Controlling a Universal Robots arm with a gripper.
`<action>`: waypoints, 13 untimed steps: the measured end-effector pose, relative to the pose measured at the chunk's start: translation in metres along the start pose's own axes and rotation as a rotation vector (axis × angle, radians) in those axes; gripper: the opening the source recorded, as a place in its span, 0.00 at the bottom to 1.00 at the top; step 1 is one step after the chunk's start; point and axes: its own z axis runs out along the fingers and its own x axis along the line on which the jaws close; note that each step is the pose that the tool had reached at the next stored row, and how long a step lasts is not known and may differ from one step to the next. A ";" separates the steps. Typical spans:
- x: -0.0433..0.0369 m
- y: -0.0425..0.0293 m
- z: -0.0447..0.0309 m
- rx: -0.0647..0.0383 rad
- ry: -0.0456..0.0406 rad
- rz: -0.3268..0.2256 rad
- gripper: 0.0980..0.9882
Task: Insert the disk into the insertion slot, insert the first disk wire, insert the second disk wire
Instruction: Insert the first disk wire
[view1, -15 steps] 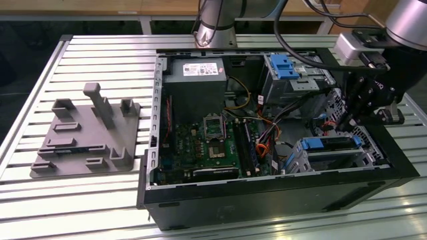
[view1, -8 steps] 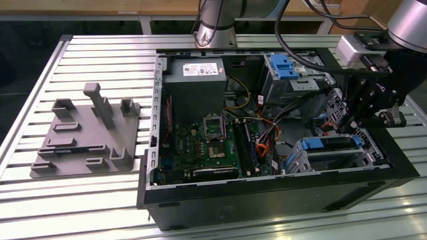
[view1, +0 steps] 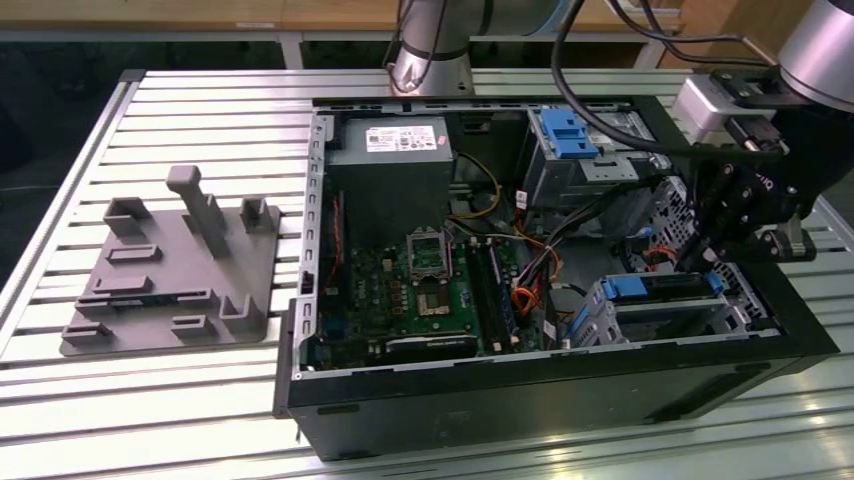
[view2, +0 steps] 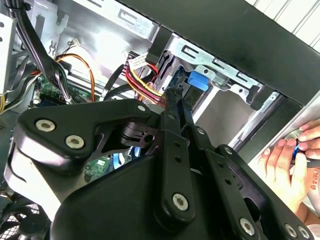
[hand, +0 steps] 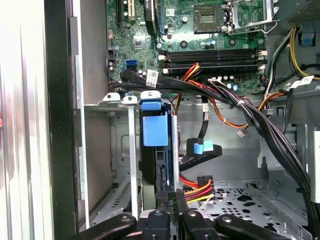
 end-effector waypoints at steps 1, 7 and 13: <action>0.0002 0.0000 0.0002 0.000 -0.0001 0.000 0.07; 0.0007 0.0000 0.0007 0.000 -0.0002 0.000 0.07; 0.0023 -0.0001 0.0019 0.000 -0.0002 0.000 0.07</action>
